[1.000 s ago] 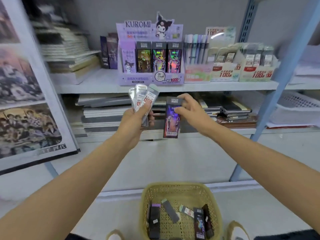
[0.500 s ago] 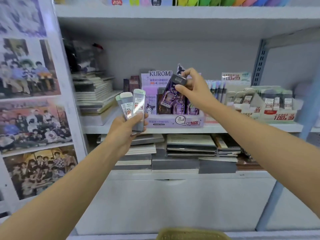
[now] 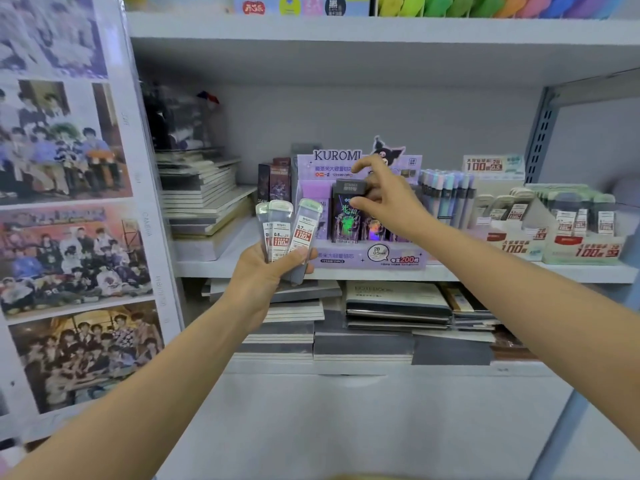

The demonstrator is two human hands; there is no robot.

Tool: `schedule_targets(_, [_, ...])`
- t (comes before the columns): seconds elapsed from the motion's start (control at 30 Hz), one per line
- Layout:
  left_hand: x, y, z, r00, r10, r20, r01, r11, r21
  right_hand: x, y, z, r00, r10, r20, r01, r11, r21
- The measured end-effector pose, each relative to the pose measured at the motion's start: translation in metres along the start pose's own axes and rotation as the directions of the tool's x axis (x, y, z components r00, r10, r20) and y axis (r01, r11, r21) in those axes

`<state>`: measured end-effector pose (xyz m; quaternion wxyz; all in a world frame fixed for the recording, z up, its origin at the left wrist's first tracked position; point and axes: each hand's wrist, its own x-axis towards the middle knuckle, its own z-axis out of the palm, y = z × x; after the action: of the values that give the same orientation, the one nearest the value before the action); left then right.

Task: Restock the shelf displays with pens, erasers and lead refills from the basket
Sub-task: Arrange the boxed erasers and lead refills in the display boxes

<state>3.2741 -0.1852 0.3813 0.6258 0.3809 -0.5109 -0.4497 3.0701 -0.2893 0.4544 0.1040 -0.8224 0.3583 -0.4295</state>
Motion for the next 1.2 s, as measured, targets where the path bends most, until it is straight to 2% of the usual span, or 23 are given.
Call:
schedule_targets(0.13, [-0.002,0.000,-0.001,1.000,-0.026,0.015,0.026,1.000,0.000,-0.004,0.004,0.009,0.991,-0.033,-0.126,0.021,0.995,-0.094])
schedule_targets(0.2, [-0.002,0.001,0.000,0.999,-0.038,0.027,0.039,0.999,-0.006,-0.009,0.009,0.015,0.985,-0.072,-0.157,0.042,0.982,-0.187])
schedule_targets(0.3, [-0.005,0.002,0.003,0.997,-0.056,0.048,0.058,0.998,-0.024,-0.011,0.006,0.017,0.979,-0.070,-0.194,0.025,0.974,-0.226])
schedule_targets(0.37, [-0.007,0.001,0.007,0.995,-0.065,0.069,0.066,0.998,-0.014,-0.014,-0.001,0.013,0.968,-0.075,-0.240,0.033,0.985,-0.172])
schedule_targets(0.43, [-0.010,0.000,0.013,0.993,-0.077,0.091,0.077,0.997,-0.004,-0.024,-0.009,0.009,0.973,-0.022,-0.229,0.033,0.999,0.041])
schedule_targets(0.5, [-0.012,-0.001,0.021,0.989,-0.082,0.121,0.083,0.997,-0.003,-0.039,-0.017,0.006,0.995,0.081,-0.062,-0.057,0.946,0.318])
schedule_targets(0.57, [-0.014,-0.004,0.033,0.984,-0.092,0.153,0.090,0.996,0.017,-0.055,-0.019,0.006,0.980,0.139,0.142,-0.188,0.885,0.426])
schedule_targets(0.6, [-0.016,-0.006,0.039,0.981,-0.098,0.169,0.094,0.995,0.032,-0.062,-0.019,0.006,0.971,0.144,0.193,-0.218,0.864,0.454])
schedule_targets(0.67, [-0.017,-0.008,0.053,0.972,-0.125,0.199,0.118,0.992,0.047,-0.073,-0.016,0.001,0.969,0.147,0.197,-0.229,0.832,0.505])
schedule_targets(0.77, [-0.019,-0.010,0.073,0.962,-0.175,0.211,0.178,0.984,0.004,-0.085,-0.010,-0.017,0.967,0.198,0.161,-0.254,0.816,0.519])
schedule_targets(0.9, [-0.020,-0.017,0.099,0.971,-0.115,0.211,0.113,0.993,0.022,-0.096,-0.001,-0.046,0.951,0.298,0.083,-0.291,0.772,0.565])
schedule_targets(1.03, [-0.018,-0.024,0.130,0.971,-0.075,0.229,0.076,0.997,0.004,-0.112,0.015,-0.072,0.958,0.287,-0.023,-0.251,0.873,0.419])
schedule_targets(1.2, [-0.015,-0.029,0.169,0.958,-0.084,0.274,0.093,0.995,-0.021,-0.129,0.035,-0.098,0.965,0.262,-0.014,-0.240,0.903,0.356])
